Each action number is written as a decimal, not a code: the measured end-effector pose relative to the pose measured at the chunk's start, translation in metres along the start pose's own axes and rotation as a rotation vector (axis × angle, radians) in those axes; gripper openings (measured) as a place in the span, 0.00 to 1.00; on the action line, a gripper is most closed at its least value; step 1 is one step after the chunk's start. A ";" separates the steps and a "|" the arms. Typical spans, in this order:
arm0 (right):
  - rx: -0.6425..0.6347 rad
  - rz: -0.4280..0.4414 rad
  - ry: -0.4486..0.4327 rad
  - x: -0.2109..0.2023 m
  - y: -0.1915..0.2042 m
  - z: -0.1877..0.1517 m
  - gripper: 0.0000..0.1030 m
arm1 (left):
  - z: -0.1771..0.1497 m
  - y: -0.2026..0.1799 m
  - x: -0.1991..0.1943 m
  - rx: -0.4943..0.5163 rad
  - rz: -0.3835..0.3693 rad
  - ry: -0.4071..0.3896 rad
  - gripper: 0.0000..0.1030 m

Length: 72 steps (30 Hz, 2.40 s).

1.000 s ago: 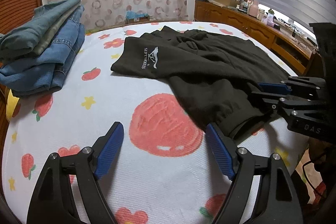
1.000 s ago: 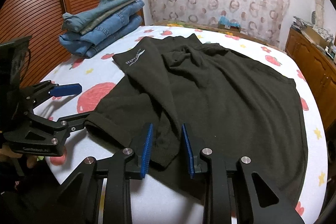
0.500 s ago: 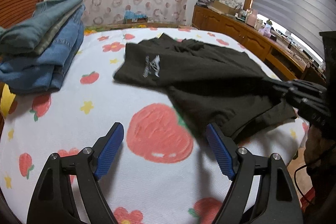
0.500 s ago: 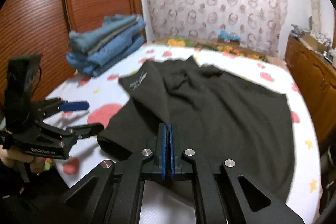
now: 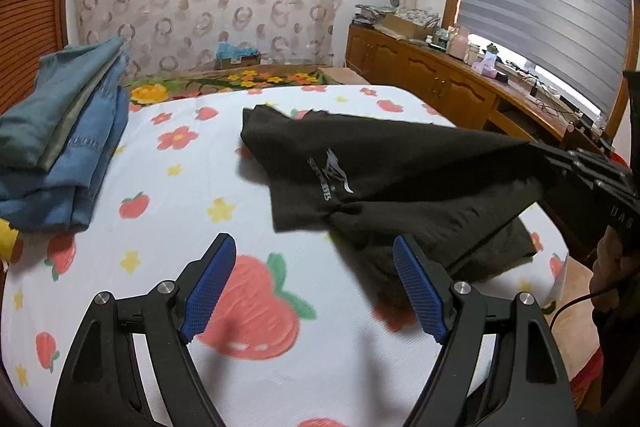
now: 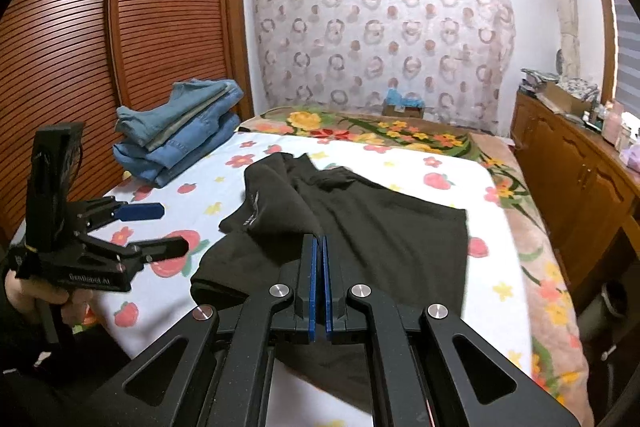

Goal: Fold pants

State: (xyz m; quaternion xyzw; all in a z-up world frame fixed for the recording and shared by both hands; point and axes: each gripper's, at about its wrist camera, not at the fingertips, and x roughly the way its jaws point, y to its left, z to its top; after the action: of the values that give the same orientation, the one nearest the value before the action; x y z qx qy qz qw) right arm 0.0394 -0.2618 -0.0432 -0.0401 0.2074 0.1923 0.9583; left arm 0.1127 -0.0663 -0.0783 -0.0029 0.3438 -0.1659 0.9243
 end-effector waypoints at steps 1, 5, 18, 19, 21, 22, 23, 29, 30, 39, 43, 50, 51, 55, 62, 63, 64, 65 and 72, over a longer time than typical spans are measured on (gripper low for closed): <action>0.002 -0.006 -0.001 -0.002 0.000 -0.001 0.02 | 0.002 -0.002 0.000 0.003 -0.003 -0.002 0.79; 0.014 -0.032 -0.003 -0.005 0.002 -0.003 0.02 | 0.007 -0.015 0.003 0.020 -0.018 0.000 0.79; 0.089 -0.072 0.040 -0.004 0.001 -0.017 0.02 | 0.005 -0.045 0.022 0.077 -0.031 0.043 0.79; 0.095 -0.071 0.046 -0.004 0.001 -0.018 0.02 | 0.005 -0.045 0.023 0.077 -0.030 0.045 0.79; 0.104 -0.073 0.063 0.000 0.000 -0.020 0.02 | 0.004 -0.046 0.025 0.075 -0.030 0.053 0.79; 0.108 -0.074 0.073 0.003 -0.001 -0.021 0.02 | 0.002 -0.046 0.026 0.073 -0.032 0.059 0.79; 0.112 -0.073 0.083 0.005 -0.003 -0.022 0.02 | 0.002 -0.047 0.028 0.073 -0.032 0.063 0.79; 0.129 -0.073 0.122 0.015 -0.011 -0.020 0.02 | -0.005 -0.046 0.037 0.072 -0.028 0.100 0.79; 0.131 -0.072 0.126 0.016 -0.011 -0.019 0.02 | -0.007 -0.046 0.038 0.071 -0.030 0.105 0.79; 0.117 -0.094 0.118 0.008 -0.008 -0.008 0.07 | -0.016 -0.047 0.049 0.087 -0.017 0.154 0.79; 0.107 -0.095 0.083 0.002 -0.003 -0.005 0.28 | -0.017 -0.045 0.049 0.072 -0.030 0.155 0.79; 0.088 -0.073 0.070 0.019 0.009 -0.001 0.43 | -0.017 -0.046 0.050 0.075 -0.022 0.152 0.79; 0.086 -0.068 0.084 0.026 0.009 -0.001 0.43 | -0.016 -0.046 0.050 0.075 -0.022 0.152 0.79; 0.091 -0.068 0.156 0.052 0.007 -0.009 0.44 | -0.016 -0.045 0.050 0.077 -0.024 0.149 0.79; 0.084 -0.088 0.157 0.061 -0.001 -0.019 0.58 | -0.016 -0.045 0.050 0.076 -0.021 0.148 0.80; 0.071 -0.095 0.152 0.061 0.000 -0.021 0.61 | -0.016 -0.045 0.050 0.077 -0.022 0.148 0.80; 0.055 -0.114 0.158 0.063 0.002 -0.022 0.62 | -0.016 -0.045 0.050 0.078 -0.022 0.146 0.80; 0.045 -0.123 0.155 0.063 0.006 -0.023 0.63 | -0.015 -0.045 0.050 0.078 -0.023 0.145 0.80; 0.049 -0.117 0.156 0.067 0.012 -0.022 0.65 | -0.013 -0.044 0.049 0.080 -0.038 0.155 0.80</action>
State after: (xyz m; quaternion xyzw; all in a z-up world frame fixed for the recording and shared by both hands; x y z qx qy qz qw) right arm 0.0824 -0.2307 -0.0909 -0.0435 0.2836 0.1272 0.9495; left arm 0.1256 -0.1215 -0.1140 0.0404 0.4075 -0.1969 0.8908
